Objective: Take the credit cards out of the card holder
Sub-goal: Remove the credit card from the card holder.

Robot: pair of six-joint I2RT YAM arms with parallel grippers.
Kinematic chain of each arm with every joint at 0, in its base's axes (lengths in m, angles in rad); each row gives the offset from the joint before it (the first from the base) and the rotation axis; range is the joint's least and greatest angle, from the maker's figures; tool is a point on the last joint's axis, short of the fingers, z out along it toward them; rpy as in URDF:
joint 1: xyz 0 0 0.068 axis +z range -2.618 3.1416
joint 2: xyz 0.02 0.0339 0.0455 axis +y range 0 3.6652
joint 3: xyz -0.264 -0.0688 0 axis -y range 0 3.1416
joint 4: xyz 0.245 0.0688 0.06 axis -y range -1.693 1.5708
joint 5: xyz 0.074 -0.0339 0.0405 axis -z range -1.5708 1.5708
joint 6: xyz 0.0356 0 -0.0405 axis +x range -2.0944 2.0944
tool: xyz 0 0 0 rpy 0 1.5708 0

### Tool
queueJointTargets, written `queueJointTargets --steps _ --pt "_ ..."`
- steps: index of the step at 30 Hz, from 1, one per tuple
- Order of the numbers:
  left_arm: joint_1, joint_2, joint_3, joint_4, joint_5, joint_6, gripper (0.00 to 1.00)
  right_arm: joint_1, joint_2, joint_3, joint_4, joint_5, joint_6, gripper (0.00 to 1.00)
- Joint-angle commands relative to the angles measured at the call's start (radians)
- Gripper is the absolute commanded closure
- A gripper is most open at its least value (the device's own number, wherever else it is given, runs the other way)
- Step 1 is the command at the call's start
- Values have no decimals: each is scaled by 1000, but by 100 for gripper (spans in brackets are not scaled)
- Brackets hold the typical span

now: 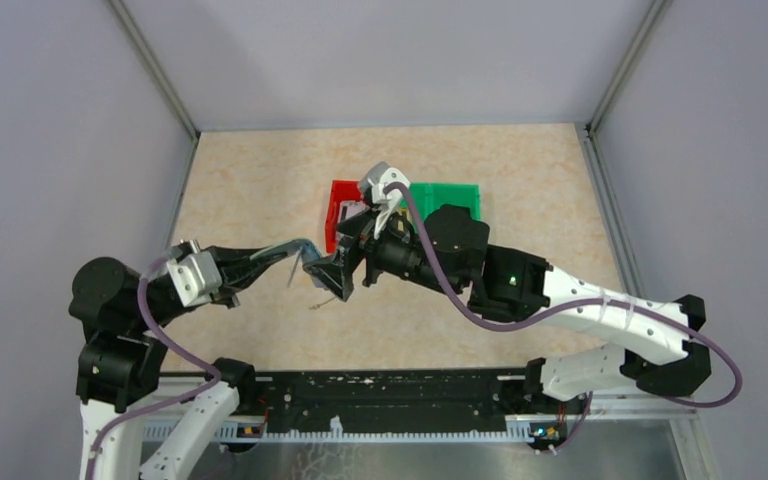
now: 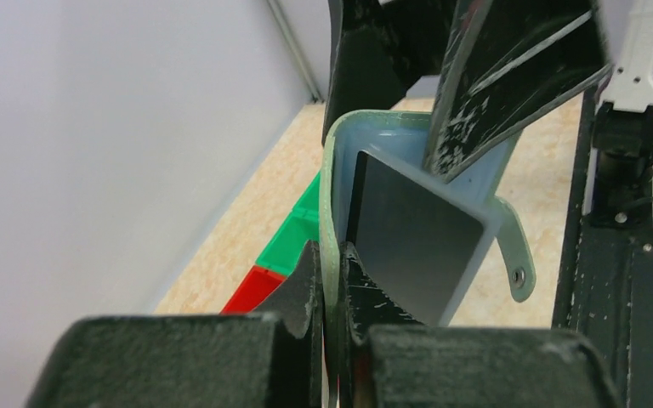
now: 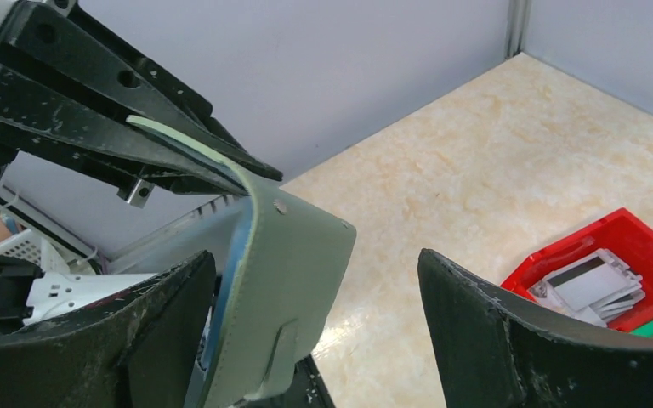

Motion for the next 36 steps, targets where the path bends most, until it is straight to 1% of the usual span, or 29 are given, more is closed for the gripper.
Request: queueJointTargets --steps 1,4,9,14,16,18,20,22,25,26,27,29,32,33,34,36 --pt "-3 83 74 -174 -51 126 100 -17 -20 92 39 -20 -73 11" --pt "-3 130 101 -257 -50 143 100 -32 30 150 -28 -19 -88 7" --pt "-3 177 133 -365 -32 198 100 -78 59 152 -39 -83 -71 6" --pt "-3 218 191 -430 -14 204 100 -116 102 191 -112 -190 -54 8" --pt "-3 243 231 -470 31 188 100 -125 118 186 -133 -252 -56 9" --pt "-3 272 271 -498 77 138 100 -143 117 163 -129 -344 -40 12" --pt "-3 300 307 -527 131 89 100 -164 105 135 -109 -417 -12 18" --pt "-3 324 333 -542 188 39 100 -186 87 101 -77 -492 16 27" --pt "-3 363 354 -559 284 -55 100 -233 58 35 7 -624 79 45" --pt "-3 377 364 -570 313 -75 100 -246 49 10 42 -666 103 54" --pt "-3 395 375 -581 337 -91 100 -257 38 -11 74 -706 126 60" --pt "-3 424 393 -602 382 -119 100 -274 24 -42 125 -780 160 66" --pt "-3 456 397 -623 440 -145 100 -288 23 -57 160 -876 187 66" --pt "-3 459 396 -630 455 -146 100 -290 24 -55 161 -900 190 64" --pt "-3 466 397 -636 463 -150 100 -292 27 -51 156 -920 189 59" --pt "-3 473 402 -639 461 -157 100 -292 31 -34 128 -939 173 53"
